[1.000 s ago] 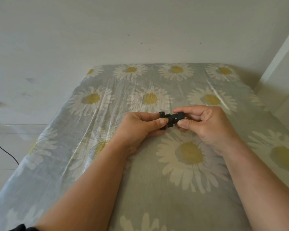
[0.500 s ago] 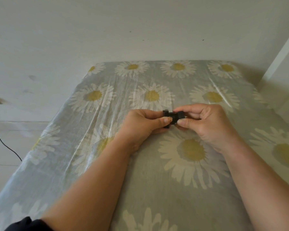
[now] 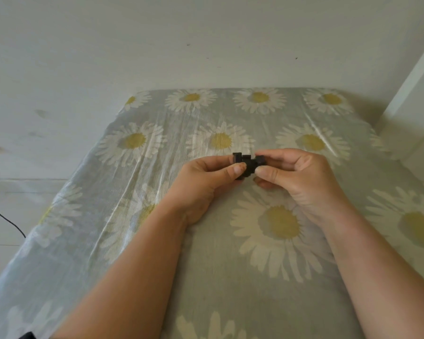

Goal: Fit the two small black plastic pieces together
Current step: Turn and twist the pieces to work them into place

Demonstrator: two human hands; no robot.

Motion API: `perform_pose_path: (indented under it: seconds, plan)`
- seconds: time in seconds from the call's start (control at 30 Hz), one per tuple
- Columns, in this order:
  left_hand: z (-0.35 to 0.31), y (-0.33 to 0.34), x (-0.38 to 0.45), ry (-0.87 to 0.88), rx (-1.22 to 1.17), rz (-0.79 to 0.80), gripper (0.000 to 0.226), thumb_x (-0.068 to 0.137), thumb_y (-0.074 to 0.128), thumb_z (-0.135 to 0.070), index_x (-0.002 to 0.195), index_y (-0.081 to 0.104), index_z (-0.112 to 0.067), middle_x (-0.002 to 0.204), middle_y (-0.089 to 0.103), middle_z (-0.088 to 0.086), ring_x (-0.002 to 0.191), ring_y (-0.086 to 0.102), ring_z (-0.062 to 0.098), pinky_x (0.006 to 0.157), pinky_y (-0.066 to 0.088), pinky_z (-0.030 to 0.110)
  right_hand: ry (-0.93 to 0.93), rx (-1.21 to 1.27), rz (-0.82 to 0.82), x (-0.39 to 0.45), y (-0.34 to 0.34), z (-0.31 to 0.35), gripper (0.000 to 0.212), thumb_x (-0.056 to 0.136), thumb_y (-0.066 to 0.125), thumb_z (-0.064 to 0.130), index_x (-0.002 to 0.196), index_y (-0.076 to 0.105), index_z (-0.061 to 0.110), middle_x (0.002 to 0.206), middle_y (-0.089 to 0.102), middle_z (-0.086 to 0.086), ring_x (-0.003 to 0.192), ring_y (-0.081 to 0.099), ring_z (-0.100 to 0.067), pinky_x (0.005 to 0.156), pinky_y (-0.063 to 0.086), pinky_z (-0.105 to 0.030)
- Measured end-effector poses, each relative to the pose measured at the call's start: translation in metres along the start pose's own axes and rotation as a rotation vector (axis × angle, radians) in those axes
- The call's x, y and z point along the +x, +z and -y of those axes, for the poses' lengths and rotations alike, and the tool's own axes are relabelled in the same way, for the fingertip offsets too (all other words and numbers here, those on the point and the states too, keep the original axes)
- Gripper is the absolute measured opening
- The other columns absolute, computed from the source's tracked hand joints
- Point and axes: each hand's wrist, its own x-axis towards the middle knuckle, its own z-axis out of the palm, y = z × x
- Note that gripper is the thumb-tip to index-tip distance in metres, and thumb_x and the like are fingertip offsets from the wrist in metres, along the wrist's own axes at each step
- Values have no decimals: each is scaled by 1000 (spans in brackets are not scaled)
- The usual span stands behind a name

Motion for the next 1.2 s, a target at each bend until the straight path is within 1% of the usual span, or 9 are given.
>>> perform_pose_path:
  seconds: [0.13,0.37,0.5,0.7,0.9,0.97,1.07,1.13,1.2]
  plan:
    - [-1,1,-2,8,4,21,29,60,76,-13,89,75,-11,87,76,9,84,72,18,71,55,24,9,-24,-2,-1,1,1,33,63,78,21,96,74,15,84,78,-2,74,73,-15,62,54,-19]
    - [4,3,-1,71,105,-51,35,58,77,-21,93,75,-17,91,75,11,88,70,21,81,54,30,26,-67,-45,-1,4,3,23,64,75,42,75,75,22,70,76,-2,59,71,-16,54,54,-21]
    - [4,4,0,77,108,-51,37,58,77,-20,94,74,-15,92,74,11,89,69,21,83,54,29,52,-91,-64,-2,5,4,31,67,71,54,69,74,23,61,73,-3,51,67,-15,47,51,-21]
    - [5,6,-1,74,146,-46,38,60,77,-21,97,73,-16,97,73,15,91,69,22,82,53,29,94,-128,-81,0,4,6,58,61,65,66,66,64,8,49,65,-1,42,58,-10,40,44,-20]
    - [4,5,-1,119,209,-22,30,69,75,-16,98,72,-18,94,75,5,91,69,17,82,52,26,104,-188,-59,1,4,5,55,69,56,70,61,63,16,46,63,-2,37,54,-9,35,40,-19]
    - [4,6,-1,117,187,-33,33,67,76,-17,99,72,-15,96,74,8,92,68,19,84,52,28,84,-207,-56,1,4,4,57,72,51,72,67,66,17,51,67,-2,42,60,-11,39,45,-20]
    - [4,7,1,96,106,-62,38,63,72,-17,100,70,-9,94,74,10,90,68,19,83,54,27,52,-114,-16,2,3,4,54,72,57,71,90,68,22,80,74,1,70,71,-13,53,54,-25]
    - [4,7,2,86,65,-73,39,63,71,-16,101,70,-7,95,74,10,91,68,19,83,54,26,28,-70,9,2,1,3,42,70,71,58,99,68,28,97,71,3,86,70,-11,61,56,-26]
    - [3,6,2,79,46,-83,39,62,71,-16,100,70,-8,95,74,10,92,69,20,83,54,26,-16,-77,18,3,0,2,29,73,76,36,100,68,29,100,70,6,86,70,-9,65,55,-23]
